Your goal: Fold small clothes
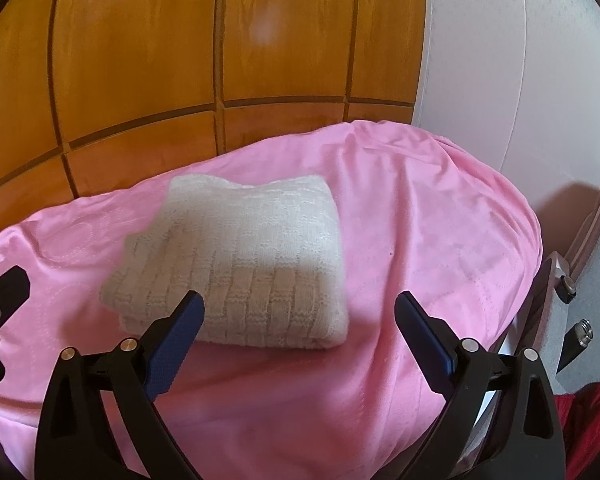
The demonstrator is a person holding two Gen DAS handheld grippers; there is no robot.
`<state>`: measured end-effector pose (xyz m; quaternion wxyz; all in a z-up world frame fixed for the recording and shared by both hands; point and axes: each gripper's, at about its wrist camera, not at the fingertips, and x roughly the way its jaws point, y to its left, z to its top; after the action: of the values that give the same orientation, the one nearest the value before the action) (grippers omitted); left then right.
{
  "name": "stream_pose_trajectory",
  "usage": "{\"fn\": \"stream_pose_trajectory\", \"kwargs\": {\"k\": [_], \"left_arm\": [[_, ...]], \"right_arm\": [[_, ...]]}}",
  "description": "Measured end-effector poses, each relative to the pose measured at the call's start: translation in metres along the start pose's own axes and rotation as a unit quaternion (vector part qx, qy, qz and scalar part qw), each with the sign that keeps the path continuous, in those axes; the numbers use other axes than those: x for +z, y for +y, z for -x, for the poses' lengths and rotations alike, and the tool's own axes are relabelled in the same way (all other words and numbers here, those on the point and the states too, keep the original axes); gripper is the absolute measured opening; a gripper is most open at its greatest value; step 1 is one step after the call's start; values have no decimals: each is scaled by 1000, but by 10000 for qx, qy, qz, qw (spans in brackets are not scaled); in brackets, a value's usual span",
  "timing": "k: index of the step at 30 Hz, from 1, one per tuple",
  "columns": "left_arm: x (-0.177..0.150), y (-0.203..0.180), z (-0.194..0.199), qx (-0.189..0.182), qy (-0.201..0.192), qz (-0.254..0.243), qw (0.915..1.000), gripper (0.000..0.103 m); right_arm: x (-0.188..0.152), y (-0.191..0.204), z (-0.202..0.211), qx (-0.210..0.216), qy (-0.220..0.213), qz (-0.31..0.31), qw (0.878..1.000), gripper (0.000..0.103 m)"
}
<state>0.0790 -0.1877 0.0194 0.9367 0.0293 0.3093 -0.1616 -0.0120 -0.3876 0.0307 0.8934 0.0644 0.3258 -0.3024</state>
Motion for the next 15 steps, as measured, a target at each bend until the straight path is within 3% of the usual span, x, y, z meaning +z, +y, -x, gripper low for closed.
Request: {"fn": "stream_pose_trajectory", "kwargs": {"k": [8,15], "left_arm": [[0,-4,0,-28,-105,-50,9999,100],[-4,4,-10,123,74,109,9998,100]], "right_arm": [[2,-2,-5,45,4,6,10000,95],[0,-4,-12,54,106,41,9999,95]]}}
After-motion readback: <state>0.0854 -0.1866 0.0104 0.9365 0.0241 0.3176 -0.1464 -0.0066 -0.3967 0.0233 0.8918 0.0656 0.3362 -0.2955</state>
